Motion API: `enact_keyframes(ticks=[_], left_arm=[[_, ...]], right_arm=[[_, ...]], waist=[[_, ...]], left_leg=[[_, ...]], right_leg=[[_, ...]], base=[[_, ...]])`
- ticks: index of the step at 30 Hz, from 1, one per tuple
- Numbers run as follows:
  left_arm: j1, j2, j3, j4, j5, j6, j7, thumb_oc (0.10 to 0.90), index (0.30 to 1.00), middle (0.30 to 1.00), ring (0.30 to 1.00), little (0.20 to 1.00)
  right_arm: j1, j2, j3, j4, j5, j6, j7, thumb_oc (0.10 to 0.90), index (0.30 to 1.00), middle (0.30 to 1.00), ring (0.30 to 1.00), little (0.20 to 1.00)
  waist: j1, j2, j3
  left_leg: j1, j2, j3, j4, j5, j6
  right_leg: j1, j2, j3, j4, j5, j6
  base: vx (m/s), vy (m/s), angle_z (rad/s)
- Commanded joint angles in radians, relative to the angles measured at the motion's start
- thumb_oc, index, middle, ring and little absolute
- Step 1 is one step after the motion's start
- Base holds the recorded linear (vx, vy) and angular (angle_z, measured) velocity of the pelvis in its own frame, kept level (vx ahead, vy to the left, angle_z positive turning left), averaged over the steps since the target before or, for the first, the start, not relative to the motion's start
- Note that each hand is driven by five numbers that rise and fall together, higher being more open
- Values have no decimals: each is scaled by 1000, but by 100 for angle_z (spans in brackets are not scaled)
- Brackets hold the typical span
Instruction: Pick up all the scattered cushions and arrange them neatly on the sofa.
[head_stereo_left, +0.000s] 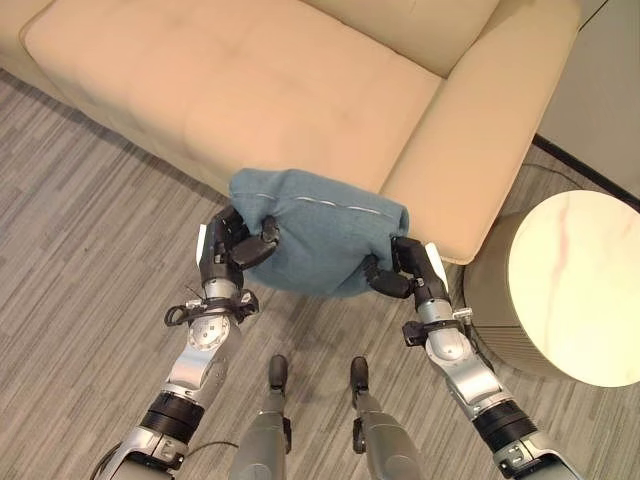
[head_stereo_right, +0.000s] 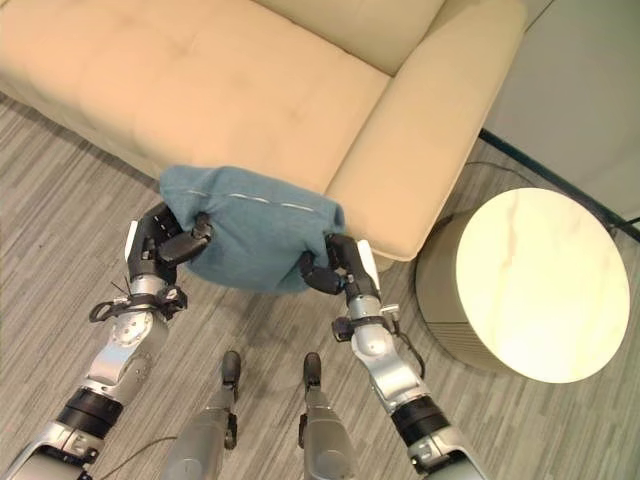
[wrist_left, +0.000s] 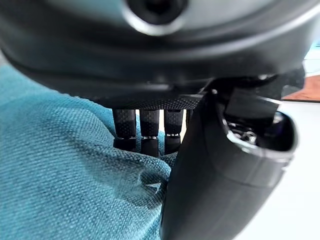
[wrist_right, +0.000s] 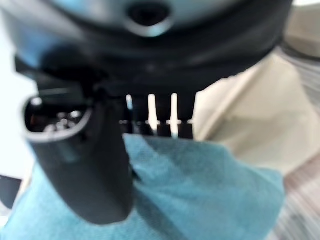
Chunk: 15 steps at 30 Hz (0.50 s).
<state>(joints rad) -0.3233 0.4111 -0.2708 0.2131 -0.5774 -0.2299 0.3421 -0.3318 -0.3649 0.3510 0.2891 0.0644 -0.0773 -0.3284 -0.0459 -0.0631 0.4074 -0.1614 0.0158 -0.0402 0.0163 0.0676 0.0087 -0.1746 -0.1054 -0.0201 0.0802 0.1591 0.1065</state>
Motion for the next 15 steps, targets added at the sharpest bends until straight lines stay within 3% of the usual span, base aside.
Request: enact_keyframes(ticks=[1,4,5,6,9,10,11,12,13,14,15], left_arm=[[2,-87,-90,-177,63,-97,-108,400,300,300,300,300],[21,-86,-89,-189,67,-94,-115,400,300,300,300,300],[22,-86,-88,-190,67,-94,-115,400,300,300,300,300],[27,-92,-91,-197,64,-92,-122,400,300,300,300,300],[43,-92,-91,-200,70,-87,-128,400,300,300,300,300],[69,-108,-68,-199,49,-92,-138,400,300,300,300,300],[69,-108,-68,-200,49,-91,-138,400,300,300,300,300],[88,-118,-63,-199,24,-90,-140,400,300,300,300,300],[89,-118,-63,-199,24,-90,-140,400,300,300,300,300],[122,-115,-56,-193,16,-74,-148,400,300,300,300,300],[135,-108,-53,-190,22,-66,-147,400,300,300,300,300]], right_arm=[[-16,61,55,-123,-9,-129,32,400,300,300,300,300],[-33,67,76,-121,19,-145,30,400,300,300,300,300],[-34,68,77,-120,20,-146,30,400,300,300,300,300],[-39,65,78,-130,30,-140,25,400,300,300,300,300],[-38,64,85,-133,30,-137,34,400,300,300,300,300],[-59,47,98,-137,18,-136,33,400,300,300,300,300],[-60,47,98,-137,18,-136,33,400,300,300,300,300],[-58,42,97,-140,31,-130,29,400,300,300,300,300],[-58,42,97,-140,31,-130,29,400,300,300,300,300],[-42,42,93,-146,42,-127,40,400,300,300,300,300],[-33,42,92,-146,44,-126,47,400,300,300,300,300]], waist=[[1,50,-273],[1,36,-296],[-2,38,-295],[-13,28,-306],[-13,15,-308],[7,2,-293],[4,5,-292],[3,2,-270],[3,3,-270],[15,-3,-277],[25,-11,-288]], left_leg=[[100,-49,1,-22,-156,-16],[133,-101,-37,-44,-146,-10],[136,-99,-40,-45,-148,-10],[152,-135,-90,-24,-161,-4],[152,-160,-124,26,-192,2],[73,-184,-98,294,-232,-53],[66,-183,-101,308,-239,-53],[-15,-126,-6,430,-224,-73],[-17,-125,-6,432,-225,-73],[-6,-56,61,358,-266,-46],[-3,-34,62,311,-263,-41]], right_leg=[[-46,101,82,135,-196,65],[-58,187,124,13,-164,16],[-54,188,121,9,-163,15],[-51,214,187,-41,-144,12],[-30,219,227,-40,-129,1],[49,185,185,-33,-131,-23],[49,186,181,-32,-132,-23],[74,159,139,-18,-153,-35],[73,159,139,-18,-153,-35],[96,149,101,-18,-175,-37],[105,144,87,-26,-179,-32]], base=[[166,114,9],[167,28,22],[230,0,47],[159,-2,60],[227,-78,91],[237,-124,55],[263,-114,117],[21,13,124],[116,10,161],[161,10,94],[217,36,84]])
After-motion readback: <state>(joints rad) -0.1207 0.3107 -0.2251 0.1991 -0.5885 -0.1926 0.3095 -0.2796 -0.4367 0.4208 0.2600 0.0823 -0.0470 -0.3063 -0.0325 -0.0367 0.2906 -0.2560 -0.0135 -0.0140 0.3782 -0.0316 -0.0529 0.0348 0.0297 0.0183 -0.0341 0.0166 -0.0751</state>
